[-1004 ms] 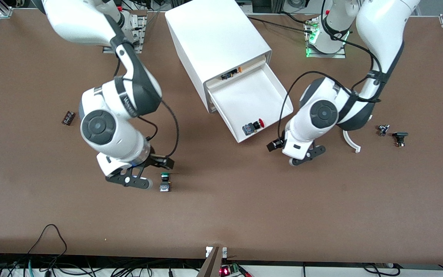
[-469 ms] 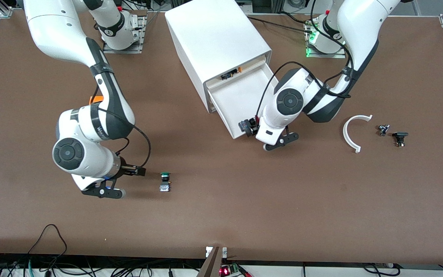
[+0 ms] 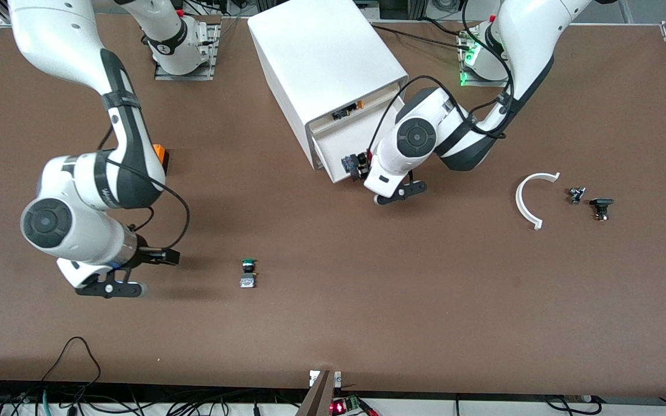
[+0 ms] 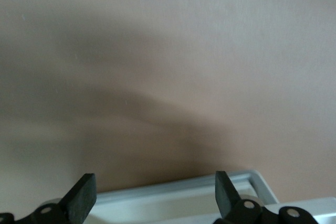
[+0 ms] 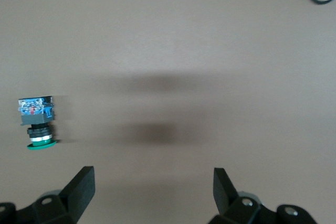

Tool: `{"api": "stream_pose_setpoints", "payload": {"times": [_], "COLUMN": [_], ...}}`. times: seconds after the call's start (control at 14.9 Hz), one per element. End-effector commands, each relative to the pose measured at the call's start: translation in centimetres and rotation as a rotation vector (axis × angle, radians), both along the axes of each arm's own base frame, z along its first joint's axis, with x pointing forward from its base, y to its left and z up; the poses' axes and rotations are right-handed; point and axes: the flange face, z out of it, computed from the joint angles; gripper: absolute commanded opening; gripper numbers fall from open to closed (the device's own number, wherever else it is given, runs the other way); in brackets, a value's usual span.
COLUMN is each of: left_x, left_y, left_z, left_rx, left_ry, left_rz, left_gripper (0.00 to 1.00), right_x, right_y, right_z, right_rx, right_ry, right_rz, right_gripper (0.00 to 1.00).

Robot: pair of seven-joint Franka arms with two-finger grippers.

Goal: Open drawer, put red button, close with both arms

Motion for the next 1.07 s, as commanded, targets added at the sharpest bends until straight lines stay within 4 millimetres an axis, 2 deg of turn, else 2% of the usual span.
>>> {"api": "stream_pose_setpoints", "payload": {"times": [0.0, 0.27, 0.33, 0.54, 0.87, 1.0], "left_x": [-1.7, -3.0, -3.8, -4.4, -5.6, -5.9], "left_y": [-0.7, -1.6, -2.4, -2.7, -3.7, -4.0], "left_z": [0.6, 0.2, 0.5, 0.1, 0.1, 0.1], "left_rx": [-0.011, 0.001, -0.009, -0.007, -0.014, -0.009], "left_ry": [0.049, 0.071, 0.075, 0.089, 0.099, 0.102], "left_rz": [-0.011, -0.038, -0.056, -0.058, -0.079, -0.071], "left_gripper": [1.0, 1.0, 1.0, 1.0, 1.0, 1.0], "right_x": [-3.4, -7.1, -8.2, -11.2, -14.0, -14.3], "right_y": [-2.6, -3.3, -3.5, -3.8, -4.9, -5.1], "right_z": [4.1, 11.2, 12.7, 16.8, 21.2, 21.8], "right_rx": [0.062, 0.099, 0.096, 0.09, 0.067, 0.065], "right_ry": [-0.031, -0.093, -0.108, -0.134, -0.13, -0.136], "right_rz": [0.007, 0.006, 0.008, 0.017, 0.016, 0.037], "right_gripper": [1.0, 1.0, 1.0, 1.0, 1.0, 1.0]}}
